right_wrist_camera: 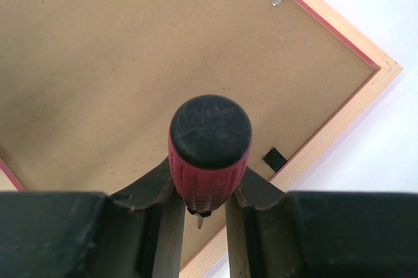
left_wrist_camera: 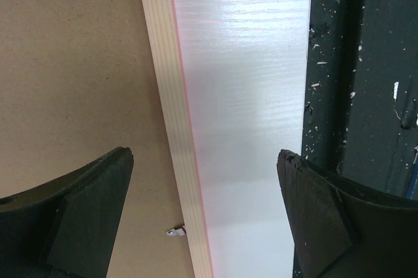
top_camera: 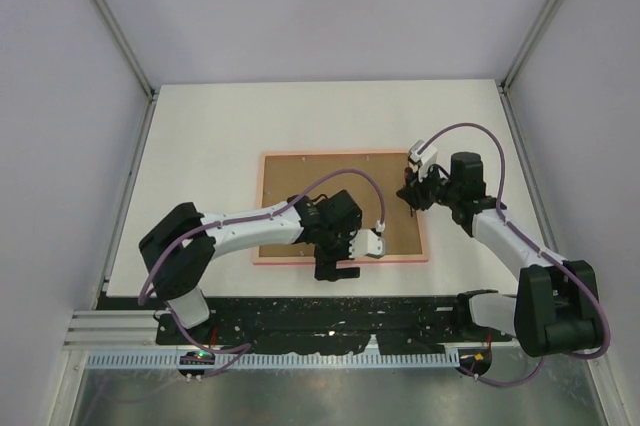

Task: Take the photo out of the frame
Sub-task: Release the photo frame item from the photo frame.

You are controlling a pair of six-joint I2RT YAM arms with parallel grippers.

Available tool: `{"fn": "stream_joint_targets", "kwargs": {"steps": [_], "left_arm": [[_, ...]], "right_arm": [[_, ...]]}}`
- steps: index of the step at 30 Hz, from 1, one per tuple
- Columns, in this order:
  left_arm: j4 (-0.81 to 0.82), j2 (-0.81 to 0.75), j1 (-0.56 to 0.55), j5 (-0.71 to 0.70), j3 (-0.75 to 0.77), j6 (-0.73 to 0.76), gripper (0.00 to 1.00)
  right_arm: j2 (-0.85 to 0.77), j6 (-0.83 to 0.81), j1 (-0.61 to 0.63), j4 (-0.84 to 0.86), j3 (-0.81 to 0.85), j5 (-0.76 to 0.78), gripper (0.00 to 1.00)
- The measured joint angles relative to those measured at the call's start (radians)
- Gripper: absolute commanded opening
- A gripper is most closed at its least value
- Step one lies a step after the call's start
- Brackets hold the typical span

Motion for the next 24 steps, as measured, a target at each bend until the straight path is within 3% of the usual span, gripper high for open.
{"fn": "stream_joint_targets", "kwargs": {"steps": [11, 20, 24], "left_arm": [[0.029, 0.052, -0.001, -0.036, 0.000, -0.038, 0.83], [0.058, 0.073, -0.003, -0.088, 0.005, -0.058, 0.55], [0.066, 0.080, -0.004, -0.104, 0.010, -0.060, 0.51]], "right_arm": [[-0.037, 0.019, 0.000, 0.083, -0.041, -0.048, 0.08], [-0.078, -0.001, -0.001, 0.106, -0.060, -0.053, 0.08], [-0.086, -0.051, -0.009, 0.101, -0.065, -0.074, 0.08]]}}
